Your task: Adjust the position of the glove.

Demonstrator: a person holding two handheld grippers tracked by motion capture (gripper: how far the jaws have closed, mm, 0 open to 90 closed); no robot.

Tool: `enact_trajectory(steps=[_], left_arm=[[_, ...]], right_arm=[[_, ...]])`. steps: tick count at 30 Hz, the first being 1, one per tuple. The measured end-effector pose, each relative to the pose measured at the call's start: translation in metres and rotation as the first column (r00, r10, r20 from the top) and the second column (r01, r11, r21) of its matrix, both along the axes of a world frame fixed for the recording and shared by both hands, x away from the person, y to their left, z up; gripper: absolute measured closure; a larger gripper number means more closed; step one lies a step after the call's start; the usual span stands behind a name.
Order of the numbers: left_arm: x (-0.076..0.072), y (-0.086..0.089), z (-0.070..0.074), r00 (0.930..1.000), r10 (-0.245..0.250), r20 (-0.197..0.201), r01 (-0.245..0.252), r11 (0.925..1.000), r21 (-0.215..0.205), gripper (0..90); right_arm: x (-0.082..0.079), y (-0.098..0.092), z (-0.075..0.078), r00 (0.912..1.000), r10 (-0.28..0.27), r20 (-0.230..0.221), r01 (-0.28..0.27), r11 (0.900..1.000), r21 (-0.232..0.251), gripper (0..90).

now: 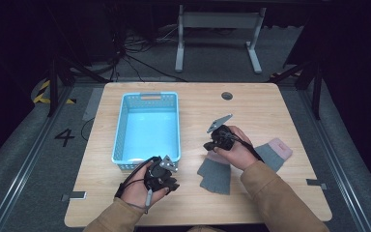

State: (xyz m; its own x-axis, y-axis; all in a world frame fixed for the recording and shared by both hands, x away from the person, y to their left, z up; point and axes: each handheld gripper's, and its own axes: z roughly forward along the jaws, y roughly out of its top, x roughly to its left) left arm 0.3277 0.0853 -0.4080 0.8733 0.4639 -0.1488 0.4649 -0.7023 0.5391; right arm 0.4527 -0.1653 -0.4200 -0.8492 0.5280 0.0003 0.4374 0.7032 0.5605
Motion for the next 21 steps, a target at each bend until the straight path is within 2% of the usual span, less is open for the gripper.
enact_trajectory(steps=[5,9,11,15,21], left_arm=[[0.000,0.000,-0.001,1.0000,0.000,-0.002,0.000,1.0000,0.002,76.0],[0.000,0.001,-0.001,1.0000,-0.002,0.000,0.002,1.0000,0.000,76.0],[0.000,0.001,-0.001,1.0000,-0.001,-0.001,0.001,1.0000,0.002,75.9],[0.001,0.002,-0.002,1.0000,0.006,-0.002,-0.006,1.0000,-0.001,75.8],[0.000,0.000,-0.002,1.0000,0.001,-0.001,-0.001,1.0000,0.005,75.6]], right_arm=[[0.008,0.007,-0.002,0.9999,0.010,-0.009,-0.011,1.000,-0.019,90.0],[0.013,0.009,-0.010,0.9992,0.005,-0.040,-0.007,0.999,-0.053,90.0],[0.013,0.007,-0.014,0.9987,-0.008,-0.051,0.003,0.996,-0.091,90.0],[0.012,-0.003,-0.013,0.9972,-0.029,-0.069,0.022,0.995,-0.100,90.0],[0.002,-0.027,-0.011,0.9908,-0.095,-0.097,0.082,0.989,-0.125,90.0]])
